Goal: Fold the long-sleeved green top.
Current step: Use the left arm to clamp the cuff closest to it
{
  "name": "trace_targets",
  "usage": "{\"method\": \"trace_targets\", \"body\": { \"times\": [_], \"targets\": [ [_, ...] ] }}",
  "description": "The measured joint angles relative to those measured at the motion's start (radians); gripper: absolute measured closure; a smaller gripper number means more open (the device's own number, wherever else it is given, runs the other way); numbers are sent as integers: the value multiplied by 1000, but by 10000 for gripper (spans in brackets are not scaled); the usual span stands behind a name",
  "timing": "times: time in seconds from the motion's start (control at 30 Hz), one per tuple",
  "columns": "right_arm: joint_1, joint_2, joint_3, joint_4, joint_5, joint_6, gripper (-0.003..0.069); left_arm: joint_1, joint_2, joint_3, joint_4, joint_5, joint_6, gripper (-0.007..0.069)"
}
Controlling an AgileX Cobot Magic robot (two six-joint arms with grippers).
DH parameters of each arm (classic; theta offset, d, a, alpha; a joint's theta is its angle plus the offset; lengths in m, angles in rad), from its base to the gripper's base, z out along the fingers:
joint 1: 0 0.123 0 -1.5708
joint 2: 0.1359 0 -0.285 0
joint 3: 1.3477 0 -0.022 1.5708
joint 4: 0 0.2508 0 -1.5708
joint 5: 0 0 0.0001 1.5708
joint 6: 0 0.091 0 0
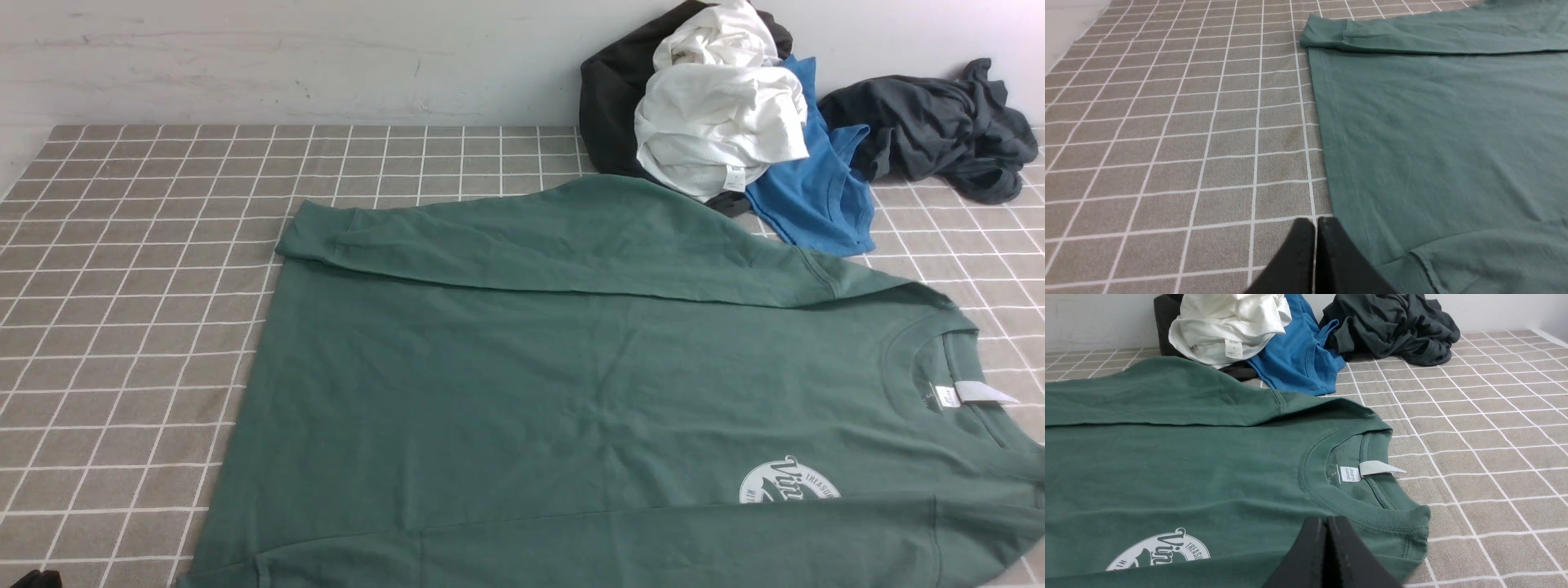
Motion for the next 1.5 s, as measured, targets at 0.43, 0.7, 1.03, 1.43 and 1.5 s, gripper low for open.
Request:
{"method": "trace_targets", "body": {
  "times": [0.43,0.7,1.03,1.43,1.5],
  "targets": [
    [0,0,4,6,-158,0,671,0,0,1,1,-239,-3,631],
    [0,0,4,6,-600,95,671,0,0,1,-4,-602,-22,631],
    [0,106,-145,-41,-736,244,671,0,114,-265,-3,-634,-213,631],
    [37,605,-586,-376,-32,229,670,0,784,-755,-60,259,0,631],
    [74,667,-586,-322,107,211,670,0,876,-755,-69,398,3,624]
  ]
}}
